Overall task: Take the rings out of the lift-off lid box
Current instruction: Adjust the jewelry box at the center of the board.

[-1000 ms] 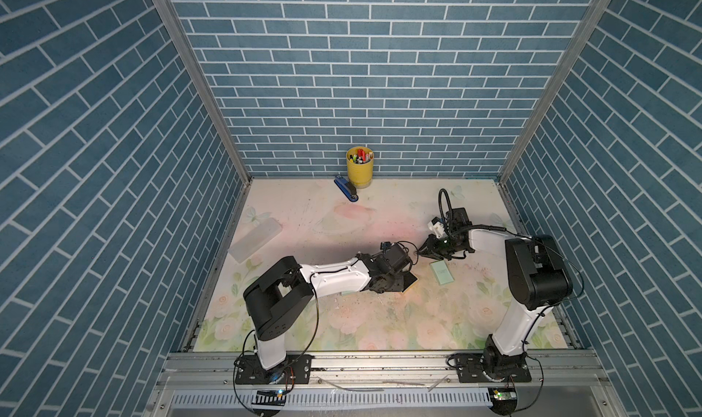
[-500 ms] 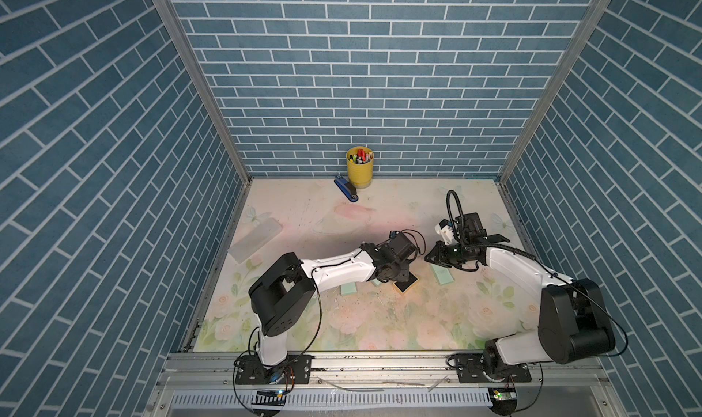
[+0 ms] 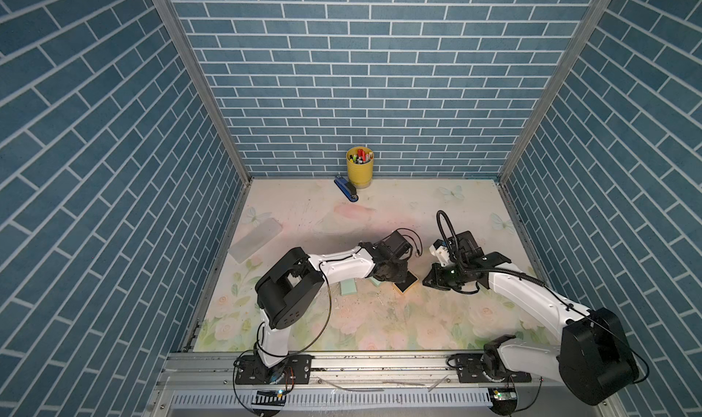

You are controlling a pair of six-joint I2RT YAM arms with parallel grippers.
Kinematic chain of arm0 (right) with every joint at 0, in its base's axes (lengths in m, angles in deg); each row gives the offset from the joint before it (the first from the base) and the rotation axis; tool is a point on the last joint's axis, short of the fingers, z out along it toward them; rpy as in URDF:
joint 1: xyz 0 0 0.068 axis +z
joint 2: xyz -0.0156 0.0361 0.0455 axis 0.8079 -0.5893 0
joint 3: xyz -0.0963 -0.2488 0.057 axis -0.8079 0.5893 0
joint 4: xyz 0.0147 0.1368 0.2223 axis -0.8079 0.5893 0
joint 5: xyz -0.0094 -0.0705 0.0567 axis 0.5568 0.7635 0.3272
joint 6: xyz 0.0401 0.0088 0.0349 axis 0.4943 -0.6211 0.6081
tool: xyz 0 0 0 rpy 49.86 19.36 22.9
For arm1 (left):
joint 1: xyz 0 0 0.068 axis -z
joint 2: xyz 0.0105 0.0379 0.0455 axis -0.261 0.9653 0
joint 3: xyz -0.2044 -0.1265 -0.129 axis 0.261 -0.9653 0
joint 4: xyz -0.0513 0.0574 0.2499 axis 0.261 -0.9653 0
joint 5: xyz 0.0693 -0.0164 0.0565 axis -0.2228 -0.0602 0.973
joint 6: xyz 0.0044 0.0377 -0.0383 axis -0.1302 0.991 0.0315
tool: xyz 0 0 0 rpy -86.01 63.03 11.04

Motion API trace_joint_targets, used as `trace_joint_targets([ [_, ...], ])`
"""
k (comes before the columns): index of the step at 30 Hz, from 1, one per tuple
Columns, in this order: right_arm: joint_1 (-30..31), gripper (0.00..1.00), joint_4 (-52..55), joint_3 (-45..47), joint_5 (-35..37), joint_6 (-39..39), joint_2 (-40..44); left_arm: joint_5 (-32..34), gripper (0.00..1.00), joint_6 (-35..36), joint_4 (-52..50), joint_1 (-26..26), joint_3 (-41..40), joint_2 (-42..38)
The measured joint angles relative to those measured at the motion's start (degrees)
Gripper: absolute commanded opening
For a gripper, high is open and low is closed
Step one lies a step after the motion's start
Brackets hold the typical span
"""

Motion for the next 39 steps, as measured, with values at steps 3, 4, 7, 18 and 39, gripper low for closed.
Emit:
trace_joint_targets([
  [3,0.46,0.07,-0.39,-0.20,0.33,-0.02,-2.32,-1.31,0.24,-1.22,1.77,0.13,-2.14,0.00],
  [4,0.74,0.07,-0.46,-0.44,0.44,-0.02,-3.28,-1.70,0.24,-1.84,2.32,0.26,-2.89,0.00],
  [7,1.73,0.07,-0.59,-1.73,0.68,-0.07,-6.03,-2.56,0.24,-3.45,3.82,0.46,-4.13,0.00],
  [18,3.61,0.07,-2.16,-6.12,2.16,-0.26,-12.20,-3.69,0.27,-11.32,9.68,2.99,-6.21,-0.07],
  [39,3.72,0.08,-0.55,-9.22,7.93,-5.09,-17.99,-4.22,0.29,-19.08,22.18,5.55,-12.09,-1.84],
])
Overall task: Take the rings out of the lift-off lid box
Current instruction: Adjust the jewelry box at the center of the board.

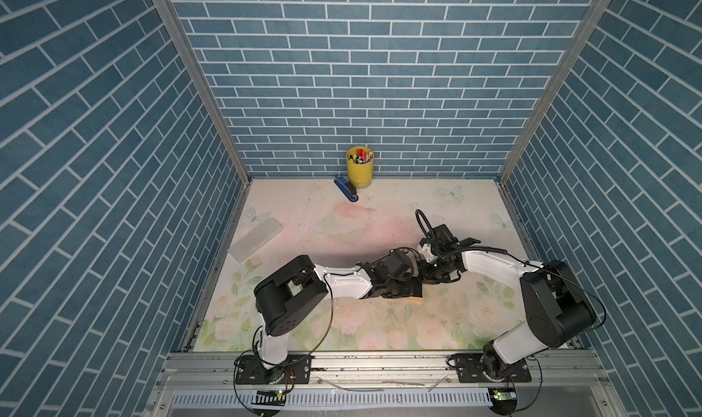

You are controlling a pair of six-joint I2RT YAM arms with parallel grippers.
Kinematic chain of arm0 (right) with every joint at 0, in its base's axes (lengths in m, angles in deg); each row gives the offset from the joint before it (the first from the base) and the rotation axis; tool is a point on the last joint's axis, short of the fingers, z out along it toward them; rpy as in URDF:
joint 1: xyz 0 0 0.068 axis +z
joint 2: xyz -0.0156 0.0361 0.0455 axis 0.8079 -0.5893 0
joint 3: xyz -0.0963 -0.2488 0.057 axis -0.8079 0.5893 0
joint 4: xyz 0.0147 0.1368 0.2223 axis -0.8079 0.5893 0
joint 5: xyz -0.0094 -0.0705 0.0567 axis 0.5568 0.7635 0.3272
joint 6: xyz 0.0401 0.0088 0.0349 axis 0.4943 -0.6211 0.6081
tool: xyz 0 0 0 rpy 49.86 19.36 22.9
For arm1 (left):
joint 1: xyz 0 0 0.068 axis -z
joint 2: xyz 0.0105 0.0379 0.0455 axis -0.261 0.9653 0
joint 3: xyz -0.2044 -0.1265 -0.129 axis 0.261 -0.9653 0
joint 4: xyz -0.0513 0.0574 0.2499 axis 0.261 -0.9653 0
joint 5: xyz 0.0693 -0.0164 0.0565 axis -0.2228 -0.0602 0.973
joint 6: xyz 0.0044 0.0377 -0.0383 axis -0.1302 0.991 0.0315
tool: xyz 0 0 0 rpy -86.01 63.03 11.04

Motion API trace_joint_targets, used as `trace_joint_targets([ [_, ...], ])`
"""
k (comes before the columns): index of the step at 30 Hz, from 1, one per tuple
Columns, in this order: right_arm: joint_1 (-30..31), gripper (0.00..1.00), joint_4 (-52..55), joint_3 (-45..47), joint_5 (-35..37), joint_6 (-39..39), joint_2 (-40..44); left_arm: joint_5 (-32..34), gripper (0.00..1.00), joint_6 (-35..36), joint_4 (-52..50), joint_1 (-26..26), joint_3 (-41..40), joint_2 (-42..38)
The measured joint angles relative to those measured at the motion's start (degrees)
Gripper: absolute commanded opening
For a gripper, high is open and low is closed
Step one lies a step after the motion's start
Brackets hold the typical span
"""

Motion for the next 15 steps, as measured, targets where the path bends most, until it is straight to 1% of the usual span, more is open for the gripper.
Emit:
trace_joint_targets([
  [6,0.00,0.09,2.80,-2.54,0.28,-1.70,0.87,-0.22,0.32,-1.03,1.40,0.07,-0.76,0.00],
  [8,0.00,0.11,4.28,-3.34,0.31,-2.16,2.08,-0.22,0.34,-1.03,1.49,0.07,-1.07,0.00],
  [12,-0.31,0.36,8.07,-4.81,2.05,-2.97,6.73,-0.22,0.37,-0.72,1.46,0.07,-2.03,-0.39],
  [14,-1.40,0.45,10.05,-5.66,3.48,-3.15,8.79,-0.22,0.37,-0.44,1.42,0.07,-2.36,-0.79],
  [15,-2.45,0.47,10.82,-5.88,4.26,-3.41,9.49,-0.26,0.37,-0.13,1.44,0.07,-2.40,-0.98],
])
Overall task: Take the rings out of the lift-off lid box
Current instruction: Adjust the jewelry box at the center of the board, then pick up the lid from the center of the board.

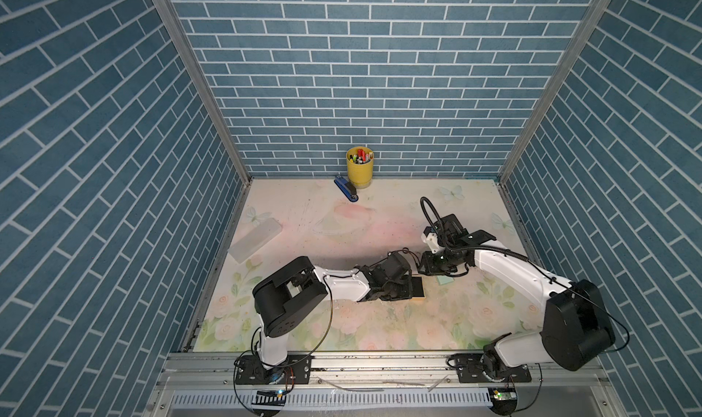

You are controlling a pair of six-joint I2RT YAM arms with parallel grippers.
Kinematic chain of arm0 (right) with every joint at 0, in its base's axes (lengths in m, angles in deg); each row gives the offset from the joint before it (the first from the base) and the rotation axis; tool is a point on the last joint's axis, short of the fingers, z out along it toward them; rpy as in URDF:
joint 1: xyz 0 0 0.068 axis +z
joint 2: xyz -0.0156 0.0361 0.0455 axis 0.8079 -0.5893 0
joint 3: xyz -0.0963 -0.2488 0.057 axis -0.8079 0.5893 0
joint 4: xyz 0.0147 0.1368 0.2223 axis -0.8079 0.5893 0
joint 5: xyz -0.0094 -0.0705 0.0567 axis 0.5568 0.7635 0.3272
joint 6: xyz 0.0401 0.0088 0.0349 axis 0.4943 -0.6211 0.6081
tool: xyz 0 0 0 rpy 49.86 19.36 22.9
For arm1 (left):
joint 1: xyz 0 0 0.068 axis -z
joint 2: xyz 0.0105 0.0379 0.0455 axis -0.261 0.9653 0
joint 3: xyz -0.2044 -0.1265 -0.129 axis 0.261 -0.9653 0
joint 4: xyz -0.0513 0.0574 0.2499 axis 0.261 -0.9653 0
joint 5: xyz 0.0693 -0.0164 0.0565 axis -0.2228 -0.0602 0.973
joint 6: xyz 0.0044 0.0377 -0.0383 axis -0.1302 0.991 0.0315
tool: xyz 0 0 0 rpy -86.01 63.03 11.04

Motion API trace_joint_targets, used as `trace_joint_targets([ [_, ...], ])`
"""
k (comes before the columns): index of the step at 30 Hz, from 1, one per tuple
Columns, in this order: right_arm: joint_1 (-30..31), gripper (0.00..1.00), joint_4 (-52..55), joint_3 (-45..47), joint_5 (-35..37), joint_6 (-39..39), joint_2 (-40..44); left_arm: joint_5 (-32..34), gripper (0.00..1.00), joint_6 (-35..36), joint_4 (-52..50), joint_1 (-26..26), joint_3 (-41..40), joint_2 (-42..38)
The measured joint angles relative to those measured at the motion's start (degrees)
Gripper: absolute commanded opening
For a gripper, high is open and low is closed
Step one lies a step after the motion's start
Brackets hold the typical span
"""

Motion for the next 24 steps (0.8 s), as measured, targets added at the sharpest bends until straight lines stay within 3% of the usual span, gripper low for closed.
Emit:
trace_joint_targets([
  [5,-6.51,0.57,3.13,-0.17,4.90,-0.96,-0.46,-0.83,0.40,1.33,1.38,0.00,-0.55,-1.09],
  [10,-7.58,0.64,3.87,-0.15,7.69,-2.56,-4.15,-0.76,0.40,2.62,1.07,-0.46,-1.46,-3.43],
  [11,-7.58,0.78,3.74,-0.15,8.02,-3.04,-5.11,-0.52,0.40,3.10,0.50,-0.63,-1.46,-4.04],
  [12,-7.58,0.80,3.52,-0.15,8.17,-3.26,-6.03,-0.24,0.40,3.63,-0.33,-0.79,-1.42,-4.57],
  [24,-7.58,0.69,0.94,-0.26,10.14,-5.60,-12.31,3.34,0.35,8.35,-10.16,-1.25,-0.15,-5.38],
])
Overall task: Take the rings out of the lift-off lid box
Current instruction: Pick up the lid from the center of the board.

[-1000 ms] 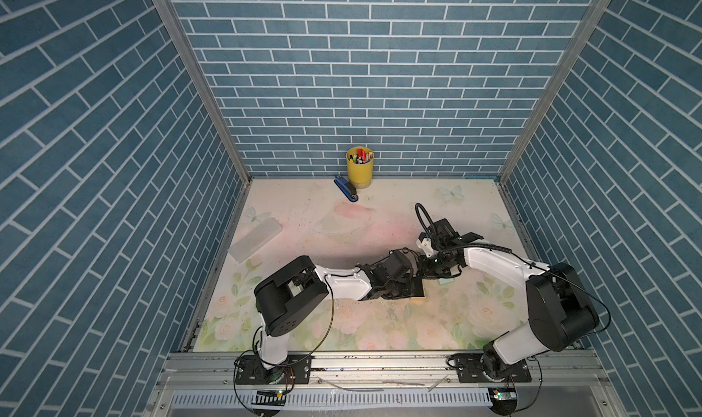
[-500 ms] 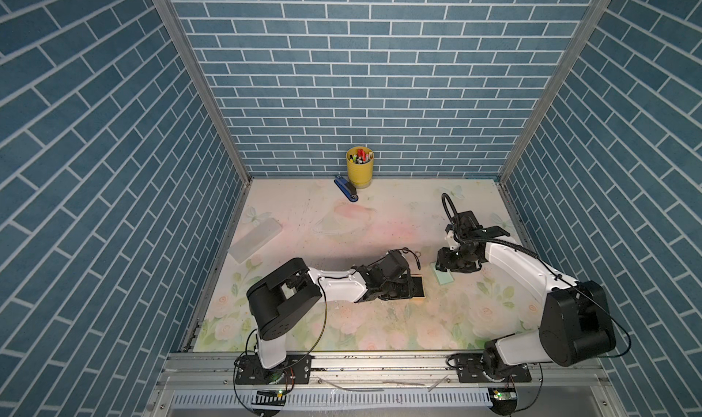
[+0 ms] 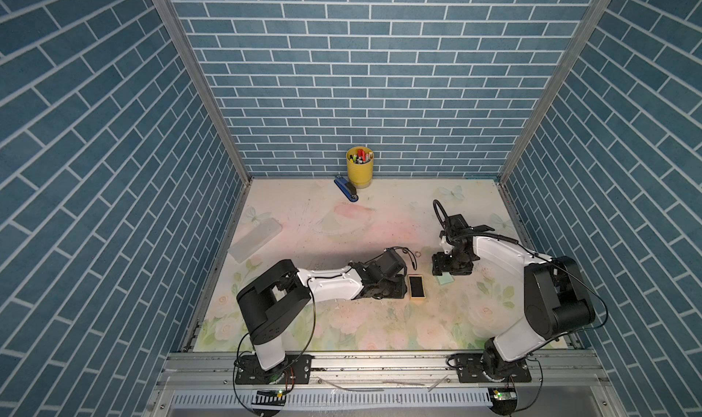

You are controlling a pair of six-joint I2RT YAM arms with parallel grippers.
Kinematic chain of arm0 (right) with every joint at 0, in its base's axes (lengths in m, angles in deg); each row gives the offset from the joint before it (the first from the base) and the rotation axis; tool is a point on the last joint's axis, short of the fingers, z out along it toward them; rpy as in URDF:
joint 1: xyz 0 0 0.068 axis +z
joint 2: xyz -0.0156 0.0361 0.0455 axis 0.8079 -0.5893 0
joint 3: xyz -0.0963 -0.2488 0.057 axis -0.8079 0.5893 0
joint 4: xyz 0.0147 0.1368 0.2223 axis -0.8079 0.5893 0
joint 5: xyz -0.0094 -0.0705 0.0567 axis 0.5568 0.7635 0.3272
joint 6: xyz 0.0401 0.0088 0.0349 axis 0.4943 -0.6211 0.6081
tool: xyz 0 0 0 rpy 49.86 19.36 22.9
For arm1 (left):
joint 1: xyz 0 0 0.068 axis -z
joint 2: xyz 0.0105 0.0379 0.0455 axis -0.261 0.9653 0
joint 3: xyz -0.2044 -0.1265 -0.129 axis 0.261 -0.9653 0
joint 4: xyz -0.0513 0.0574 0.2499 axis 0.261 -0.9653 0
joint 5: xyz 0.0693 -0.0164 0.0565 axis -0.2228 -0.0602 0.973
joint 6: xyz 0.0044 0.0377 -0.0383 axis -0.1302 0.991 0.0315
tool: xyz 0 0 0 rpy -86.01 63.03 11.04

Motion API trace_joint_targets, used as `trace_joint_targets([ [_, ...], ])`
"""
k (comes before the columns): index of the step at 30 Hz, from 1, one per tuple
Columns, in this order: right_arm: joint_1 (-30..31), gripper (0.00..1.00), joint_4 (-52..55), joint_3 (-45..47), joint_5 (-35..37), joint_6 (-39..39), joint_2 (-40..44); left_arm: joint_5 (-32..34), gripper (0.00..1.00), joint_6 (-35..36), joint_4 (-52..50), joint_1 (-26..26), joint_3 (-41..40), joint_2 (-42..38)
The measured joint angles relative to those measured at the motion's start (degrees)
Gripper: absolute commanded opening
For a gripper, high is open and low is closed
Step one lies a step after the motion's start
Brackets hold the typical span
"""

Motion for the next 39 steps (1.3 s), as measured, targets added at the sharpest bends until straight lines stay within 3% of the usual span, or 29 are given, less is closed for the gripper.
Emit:
trace_joint_targets([
  [7,0.00,0.59,-1.77,-0.04,1.03,-0.63,-3.17,-0.04,0.28,0.44,-0.33,0.00,1.46,3.15],
  [10,0.00,0.51,-2.19,-0.04,1.01,-0.85,-3.56,-0.04,0.27,0.59,-0.63,0.00,2.03,4.33],
  [17,0.00,0.42,-2.49,-0.07,0.17,-0.98,-3.48,-0.48,0.26,0.76,-0.55,0.00,4.13,6.16],
  [26,1.03,0.41,0.15,-0.04,-2.32,-0.31,2.34,-1.55,0.27,0.83,0.48,0.00,5.29,7.43],
  [39,9.88,0.40,5.90,0.13,-6.25,4.76,10.10,-2.43,0.26,-0.66,2.10,0.61,6.23,8.68],
])
